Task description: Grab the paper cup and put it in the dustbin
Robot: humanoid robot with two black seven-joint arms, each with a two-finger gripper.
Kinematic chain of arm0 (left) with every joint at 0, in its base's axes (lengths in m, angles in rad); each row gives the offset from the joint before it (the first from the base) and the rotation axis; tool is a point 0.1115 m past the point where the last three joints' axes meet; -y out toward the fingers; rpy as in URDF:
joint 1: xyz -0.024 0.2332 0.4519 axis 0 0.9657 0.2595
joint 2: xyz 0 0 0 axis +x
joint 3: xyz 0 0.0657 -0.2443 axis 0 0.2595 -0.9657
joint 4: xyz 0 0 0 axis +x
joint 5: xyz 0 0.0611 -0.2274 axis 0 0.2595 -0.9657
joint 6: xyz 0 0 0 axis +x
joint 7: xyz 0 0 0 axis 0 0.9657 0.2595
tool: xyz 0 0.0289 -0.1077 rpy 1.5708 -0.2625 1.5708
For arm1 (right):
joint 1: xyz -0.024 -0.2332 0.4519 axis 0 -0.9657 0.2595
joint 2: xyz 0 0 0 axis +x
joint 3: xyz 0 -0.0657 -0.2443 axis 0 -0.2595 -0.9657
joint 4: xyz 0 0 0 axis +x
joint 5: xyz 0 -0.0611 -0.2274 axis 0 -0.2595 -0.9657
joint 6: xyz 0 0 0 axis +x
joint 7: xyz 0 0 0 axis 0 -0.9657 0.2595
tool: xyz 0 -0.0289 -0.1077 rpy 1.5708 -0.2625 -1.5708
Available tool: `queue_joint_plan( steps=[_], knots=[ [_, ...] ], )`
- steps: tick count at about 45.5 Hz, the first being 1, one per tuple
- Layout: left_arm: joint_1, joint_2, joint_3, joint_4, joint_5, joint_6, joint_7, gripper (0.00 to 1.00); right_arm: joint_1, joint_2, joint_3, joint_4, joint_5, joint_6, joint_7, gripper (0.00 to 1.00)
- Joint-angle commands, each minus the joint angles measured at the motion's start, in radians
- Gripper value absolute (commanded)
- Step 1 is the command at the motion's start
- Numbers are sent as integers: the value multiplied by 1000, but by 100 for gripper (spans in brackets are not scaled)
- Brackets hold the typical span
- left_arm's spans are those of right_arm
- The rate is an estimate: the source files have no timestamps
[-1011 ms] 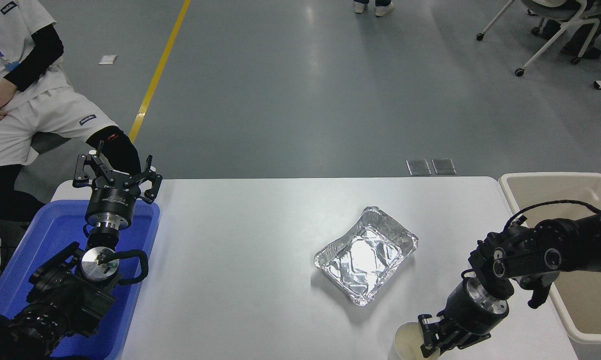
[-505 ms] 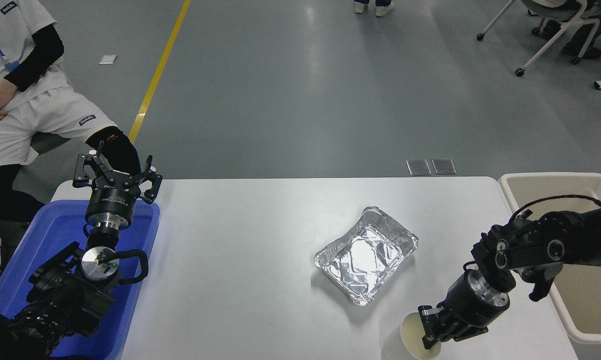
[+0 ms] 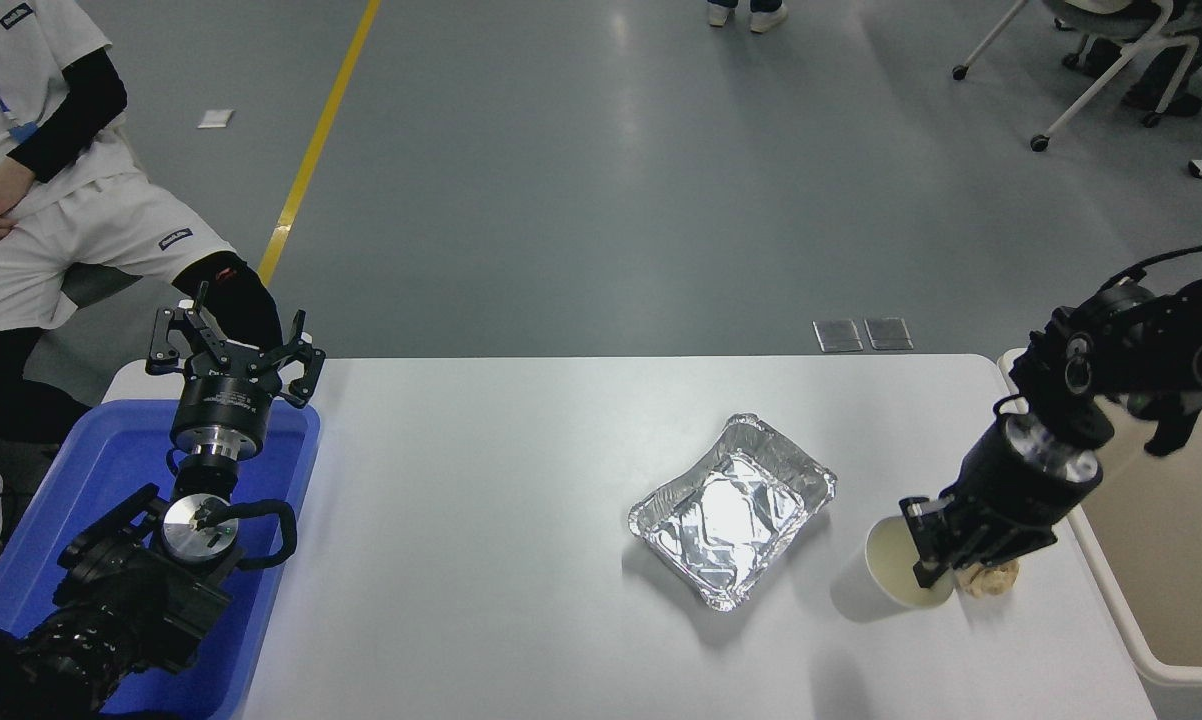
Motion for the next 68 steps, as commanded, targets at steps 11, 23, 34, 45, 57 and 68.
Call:
queue_joint_plan(
  steps=[11,23,34,45,57,68],
  knots=[
    [1,0,0,0,0,0,0,99,287,-42,-53,0,-3,22,-1,0],
    [1,0,0,0,0,0,0,99,399,-53,-84,0,-9,22,-1,0],
    [1,0,0,0,0,0,0,99,437,-53,-116,0,-6,22,-1,0],
    [1,0,0,0,0,0,0,99,437,-94,-125,-11,-15,22,-1,0],
    [1,0,0,0,0,0,0,99,357,-120,-177,-133,-11,22,-2,0],
    [1,0,0,0,0,0,0,99,305,-235,-182,-285,-2,22,-1,0]
  ],
)
